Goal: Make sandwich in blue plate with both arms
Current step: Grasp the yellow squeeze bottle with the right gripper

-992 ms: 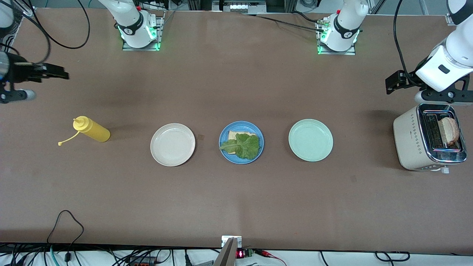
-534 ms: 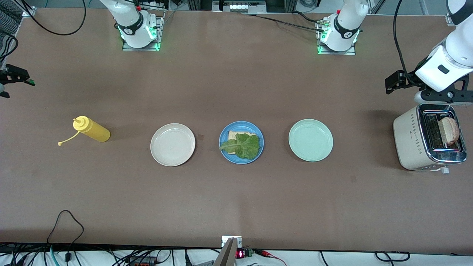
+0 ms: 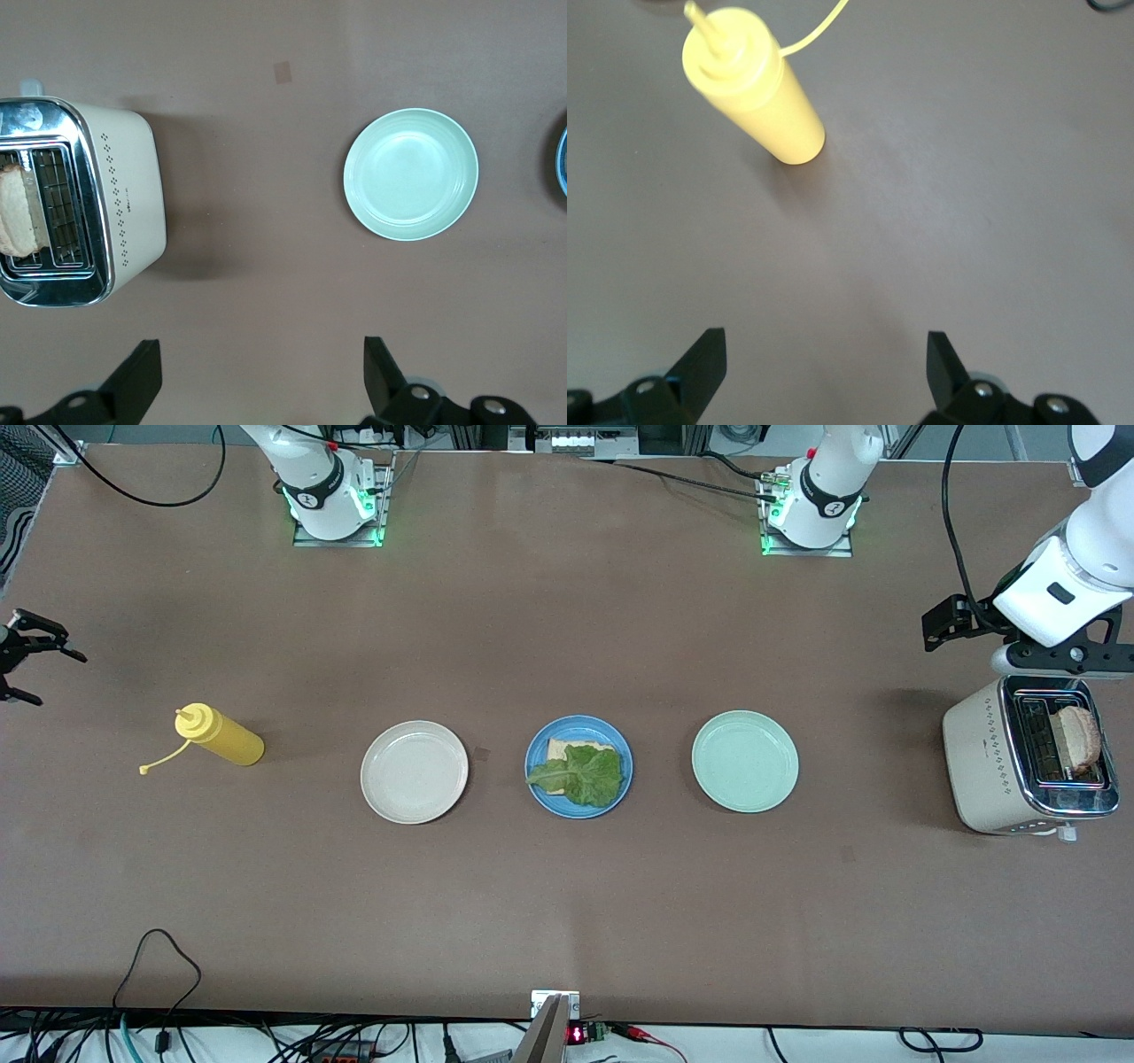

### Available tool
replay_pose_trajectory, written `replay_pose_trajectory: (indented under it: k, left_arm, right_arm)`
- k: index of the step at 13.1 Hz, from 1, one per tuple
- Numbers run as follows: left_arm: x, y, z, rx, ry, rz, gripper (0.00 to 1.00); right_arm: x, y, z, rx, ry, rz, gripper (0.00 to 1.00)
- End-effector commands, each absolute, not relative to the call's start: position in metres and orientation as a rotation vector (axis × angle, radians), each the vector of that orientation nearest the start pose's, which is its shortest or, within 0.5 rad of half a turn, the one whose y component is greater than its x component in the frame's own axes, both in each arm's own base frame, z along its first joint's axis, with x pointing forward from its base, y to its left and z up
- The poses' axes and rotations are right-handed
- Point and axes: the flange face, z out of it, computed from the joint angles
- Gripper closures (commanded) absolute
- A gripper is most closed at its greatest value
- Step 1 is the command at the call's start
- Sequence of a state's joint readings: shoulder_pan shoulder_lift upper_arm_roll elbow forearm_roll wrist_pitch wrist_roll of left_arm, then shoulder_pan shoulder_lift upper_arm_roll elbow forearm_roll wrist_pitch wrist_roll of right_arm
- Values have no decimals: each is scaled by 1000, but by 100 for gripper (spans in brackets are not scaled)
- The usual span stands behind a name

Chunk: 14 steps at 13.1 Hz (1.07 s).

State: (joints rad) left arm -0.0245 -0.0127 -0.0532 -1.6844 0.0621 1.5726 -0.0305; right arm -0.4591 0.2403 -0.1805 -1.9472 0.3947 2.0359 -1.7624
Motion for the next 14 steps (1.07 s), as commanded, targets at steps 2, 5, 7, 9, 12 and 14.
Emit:
replay_pose_trajectory:
  k: [2,5,7,9,12,14]
  left_arm:
    - [546,-37,579,-3065,77,156,0]
    - [546,-37,578,-3064,77,159,0]
    - [546,-36,578,-3063,77,159,0]
    - [546,-38,577,-3063,82,161,0]
    - [547,-38,577,-3062,82,163,0]
    - [548,-38,575,-3062,82,168,0]
  right_arm:
    - [494,-354,282,-2356,-1399,-648,0]
    - [507,-347,224,-2122,-1371,-774,0]
    - [515,-340,198,-2008,-1372,-868,0]
    - [514,-331,171,-1907,-1363,-951,0]
    - [527,-319,146,-1766,-1391,-1023,0]
    - [526,-313,120,-1702,-1358,-1061,0]
